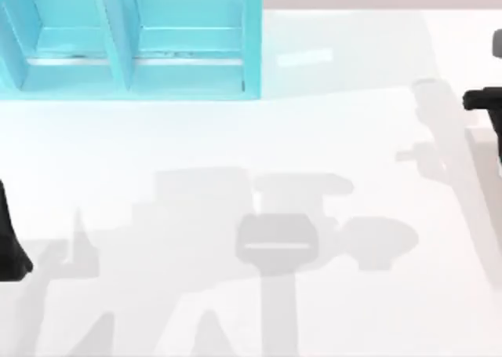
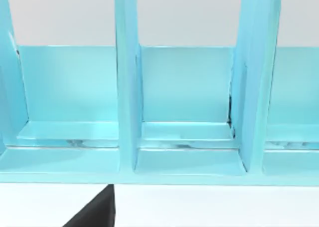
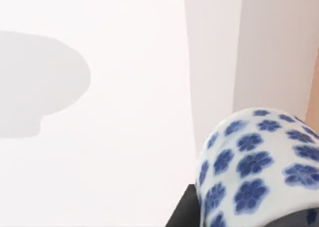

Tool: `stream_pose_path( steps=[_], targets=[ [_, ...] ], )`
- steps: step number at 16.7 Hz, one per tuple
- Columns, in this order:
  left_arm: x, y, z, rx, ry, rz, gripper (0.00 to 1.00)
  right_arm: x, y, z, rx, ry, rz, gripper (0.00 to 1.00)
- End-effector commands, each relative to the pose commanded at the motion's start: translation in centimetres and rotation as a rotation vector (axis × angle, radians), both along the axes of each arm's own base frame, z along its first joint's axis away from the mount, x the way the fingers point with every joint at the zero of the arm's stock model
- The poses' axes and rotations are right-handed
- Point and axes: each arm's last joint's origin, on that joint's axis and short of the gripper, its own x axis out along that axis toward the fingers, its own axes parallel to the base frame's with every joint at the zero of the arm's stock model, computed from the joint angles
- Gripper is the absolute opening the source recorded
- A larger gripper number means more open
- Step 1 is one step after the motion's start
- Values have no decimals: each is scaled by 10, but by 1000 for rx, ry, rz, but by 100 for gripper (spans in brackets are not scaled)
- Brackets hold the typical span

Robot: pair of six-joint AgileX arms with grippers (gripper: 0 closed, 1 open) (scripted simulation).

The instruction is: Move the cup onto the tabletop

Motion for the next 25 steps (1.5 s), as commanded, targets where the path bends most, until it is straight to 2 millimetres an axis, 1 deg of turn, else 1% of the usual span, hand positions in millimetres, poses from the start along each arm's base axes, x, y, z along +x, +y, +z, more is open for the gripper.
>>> stream_pose_path(
  steps=[2,4,5,6,7,8,9,10,14,17,21,22,25],
  targets=[
    [0,0,0,0,0,0,100,11,51,-1,-3,-5,-1,0],
    [0,0,0,0,0,0,100,12,104,-2,-3,-13,-2,0],
    [0,0,0,0,0,0,100,10,127,-4,-2,-16,-2,0],
    [0,0,0,0,0,0,100,7,146,-5,0,-20,-2,0],
    [0,0,0,0,0,0,100,5,160,-6,2,-23,-2,0],
    [0,0,0,0,0,0,100,2,171,-6,4,-26,-2,0],
    [0,0,0,0,0,0,100,1,177,-6,5,-29,-2,0],
    [0,0,0,0,0,0,100,1,178,-6,6,-29,-2,0],
    [0,0,0,0,0,0,100,1,177,-7,8,-28,-6,0],
    [0,0,0,0,0,0,100,2,179,-26,7,-27,-2,0],
    [0,0,0,0,0,0,100,2,179,-65,7,-31,-1,0],
    [0,0,0,0,0,0,100,1,179,-70,6,-30,-2,0],
    [0,0,0,0,0,0,100,1,179,-71,6,-29,-2,0]
  ],
)
